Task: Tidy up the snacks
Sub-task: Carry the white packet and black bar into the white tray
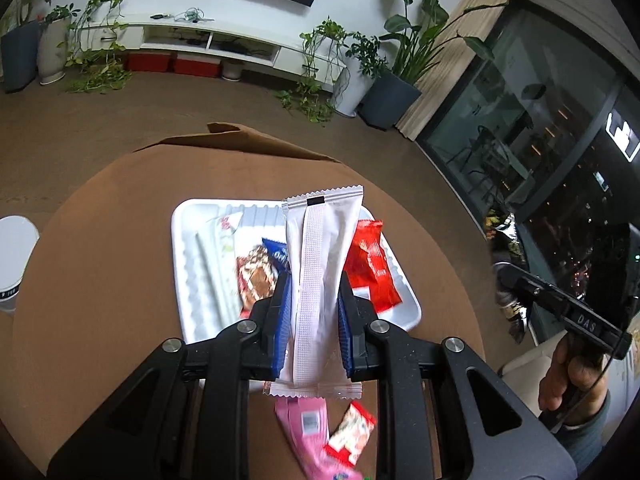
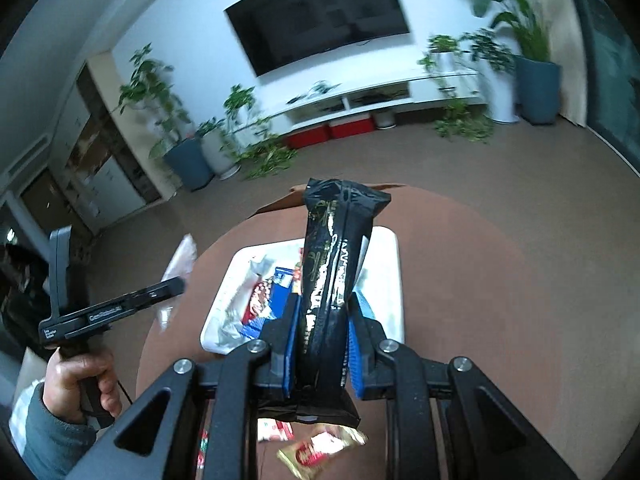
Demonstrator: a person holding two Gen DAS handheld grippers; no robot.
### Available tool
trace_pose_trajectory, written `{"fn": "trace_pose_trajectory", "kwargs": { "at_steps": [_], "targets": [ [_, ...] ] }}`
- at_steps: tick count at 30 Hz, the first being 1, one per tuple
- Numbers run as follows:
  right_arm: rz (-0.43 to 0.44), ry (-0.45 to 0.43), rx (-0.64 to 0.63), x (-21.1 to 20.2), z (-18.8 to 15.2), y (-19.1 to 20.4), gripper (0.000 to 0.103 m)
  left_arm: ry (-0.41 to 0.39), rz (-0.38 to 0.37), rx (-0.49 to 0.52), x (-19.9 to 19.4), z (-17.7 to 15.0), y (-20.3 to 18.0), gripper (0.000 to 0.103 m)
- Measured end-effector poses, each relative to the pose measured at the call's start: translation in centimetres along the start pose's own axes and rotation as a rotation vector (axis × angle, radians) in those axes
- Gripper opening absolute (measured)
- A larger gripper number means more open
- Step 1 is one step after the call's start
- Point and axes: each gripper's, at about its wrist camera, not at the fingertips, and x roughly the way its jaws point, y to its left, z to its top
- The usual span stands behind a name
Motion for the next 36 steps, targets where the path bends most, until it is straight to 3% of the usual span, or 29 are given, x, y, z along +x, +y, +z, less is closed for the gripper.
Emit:
{"fn": "trace_pose_trajectory", "kwargs": {
  "at_steps": [12,24,36],
  "targets": [
    [-0.090,0.186,-0.044,10.5,1.0,-3.1,0.023,0.088,0.030,-0.034,9.0,1.8,1.7,0.019],
    [-0.104,0.240,-0.054,13.7,0.2,-4.2,0.023,0.121,0.055,-0.018,13.7,1.1,1.3,0.019],
    [-0.135,0.260,-0.071,14.9,-0.2,-5.1,0.024,0.118,0.072,-0.043,16.0,0.5,2.0,0.023]
  ]
}}
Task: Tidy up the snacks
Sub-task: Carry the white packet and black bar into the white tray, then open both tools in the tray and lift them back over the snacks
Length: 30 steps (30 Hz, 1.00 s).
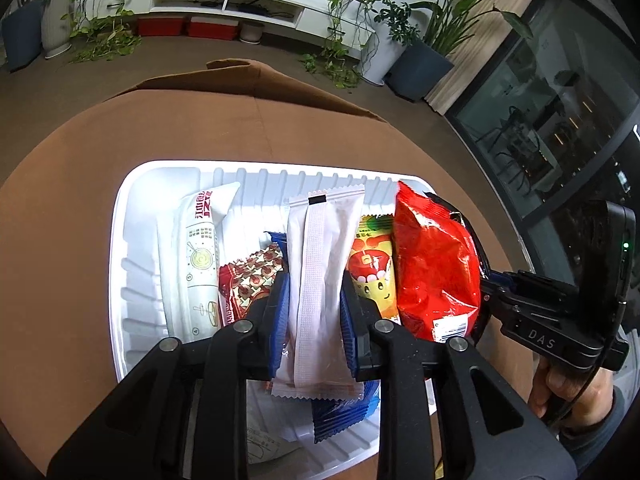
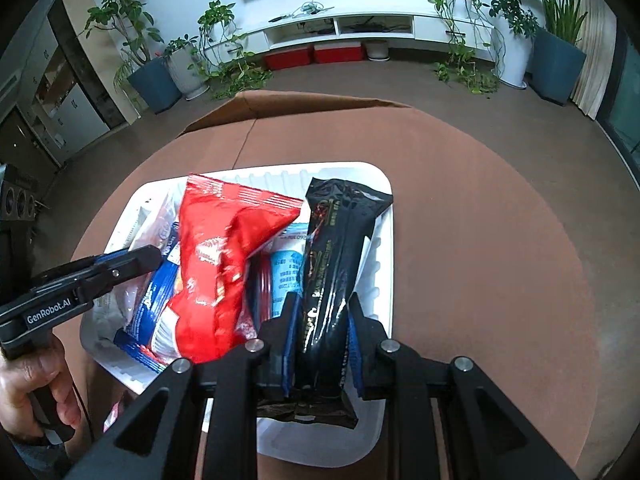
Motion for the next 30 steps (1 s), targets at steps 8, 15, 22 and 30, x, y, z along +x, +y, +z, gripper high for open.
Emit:
{"fn": "trace_pose_trajectory", "kwargs": {
  "at_steps": [8,15,22,30],
  "targets": [
    [0.000,-0.008,-0.012,0.1,0.0,0.0,0.026,-0.006,0.008,-0.004,-0.5,-0.1,0.3,0.033],
    [0.008,-0.014,-0.010,0.0,-0.3,-0.3,0.033,-0.028,0.008,0.019,-1.4,-0.2,-0.8,0.055],
    [0.009,-0.062,-0.023,-1.4,-1.0,0.3,0.063,-0.055,0.002,0.021,-3.6,-1.7,-1.2,0.071],
    [0.030,-0.127,0.039,-4.4,-2.5,-0.7,0.075,-0.117,-0.025,0.043,-9.0,-3.4,-2.2,0.099]
  ]
}}
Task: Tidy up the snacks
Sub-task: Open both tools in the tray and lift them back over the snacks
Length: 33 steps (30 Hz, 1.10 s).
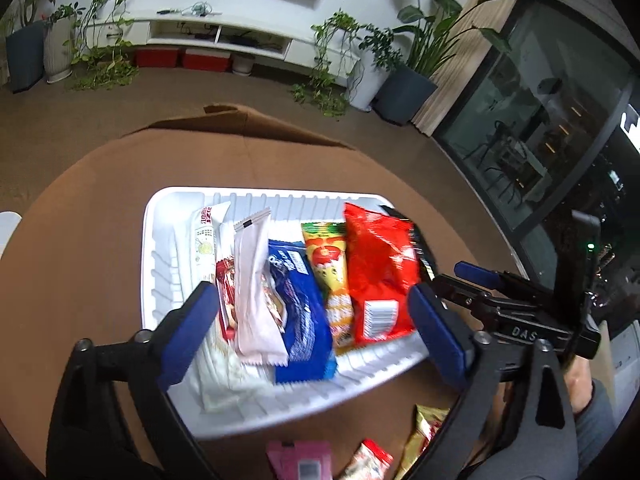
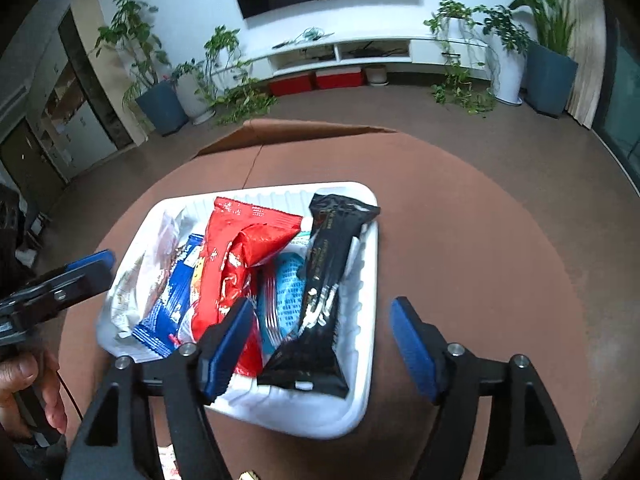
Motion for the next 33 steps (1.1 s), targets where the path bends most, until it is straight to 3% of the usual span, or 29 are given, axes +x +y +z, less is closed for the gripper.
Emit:
{"fn": "trace_pose_trajectory", "kwargs": {
  "at_steps": [6,14,20,25,29,33],
  "targets": [
    [0.077,-0.083,0.127,-4.3,-2.8,-1.2,0.087,-0.025,0.010,0.042,-4.6,-2.8,-1.1,0.103],
    [0.162,-0.111,0.213,-8.8,-8.9,-0.3,0.088,-0.035,0.033,0.071,-9.2,-9.4,-1.9,0.103],
    [0.187,-0.087,0.230,-10.2,-13.1,1.3,0.089,-0.009,0.048,0.007,-11.3,-16.0,-1.4,0.103],
    [0.195,-0.046,0.201,-10.2,-17.0,3.4,0.089,0.068,0.070,0.037,-11.4,-20.6,-2.4,0.103],
    [0.214,0.006,0.190,-9.2,-19.0,4.6,0.089,0.080,0.078,0.024,-11.5,-22.6,-2.4,0.103],
    [0.209,0.025,0.179,-8.8,-20.0,5.3,0.089,0.072,0.098,0.018,-11.9,-22.6,-2.1,0.103]
  ]
}}
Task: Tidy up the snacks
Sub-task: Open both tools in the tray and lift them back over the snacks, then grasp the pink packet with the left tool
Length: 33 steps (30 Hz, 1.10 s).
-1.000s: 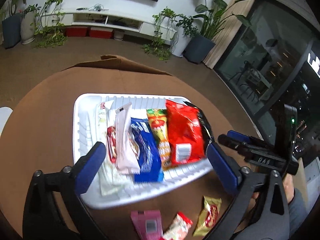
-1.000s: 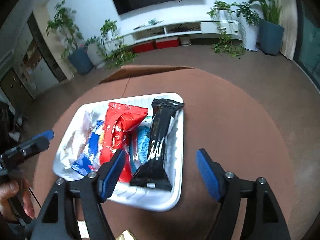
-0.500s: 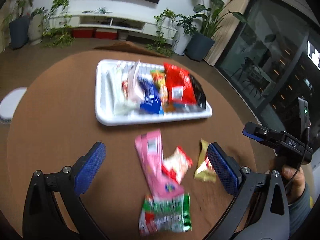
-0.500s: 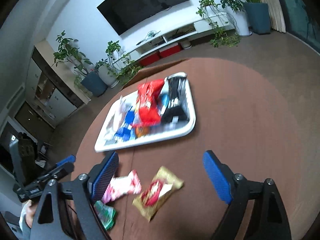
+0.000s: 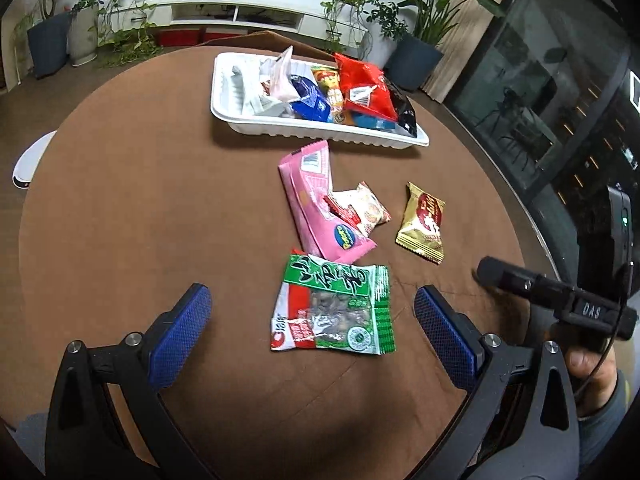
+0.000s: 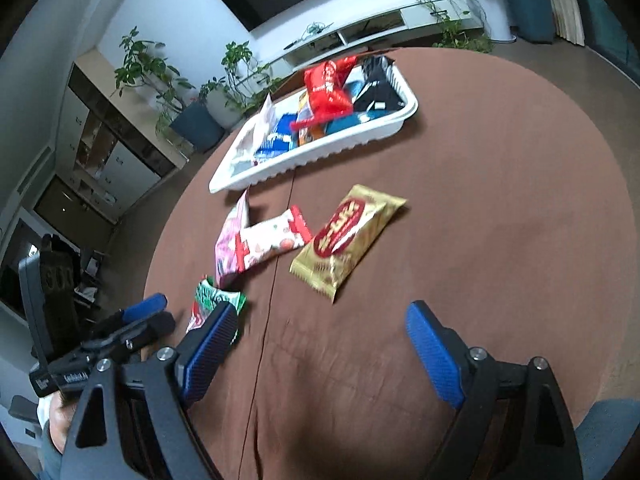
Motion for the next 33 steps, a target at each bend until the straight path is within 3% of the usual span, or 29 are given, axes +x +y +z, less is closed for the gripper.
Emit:
{"fn": "trace_pose_trajectory", "kwargs": {
  "at_steps": [12,20,25,30,33],
  "targets": [
    [-0.024,0.004,-0.037,-0.1,-0.9,1.2,0.088,0.013,0.027,-0.024,0.4,1.0,0.6,0.103],
    [-0.045,-0.004,-0.055,-0.1,-1.1,1.4,0.088,0.015,0.024,-0.012,2.1,5.4,0.3,0.103],
    [-0.045,-0.009,-0.046,-0.1,-1.0,1.1,0.088,0.072,0.060,-0.001,5.5,8.9,0.4,0.101],
    [-0.045,-0.006,-0.046,0.0,-1.1,0.9,0.088,0.119,0.120,0.005,8.6,10.4,1.0,0.083],
    [-0.044,-0.004,-0.041,0.1,-1.1,0.6,0.088,0.153,0.125,0.003,10.0,10.2,1.3,0.080]
  ]
}}
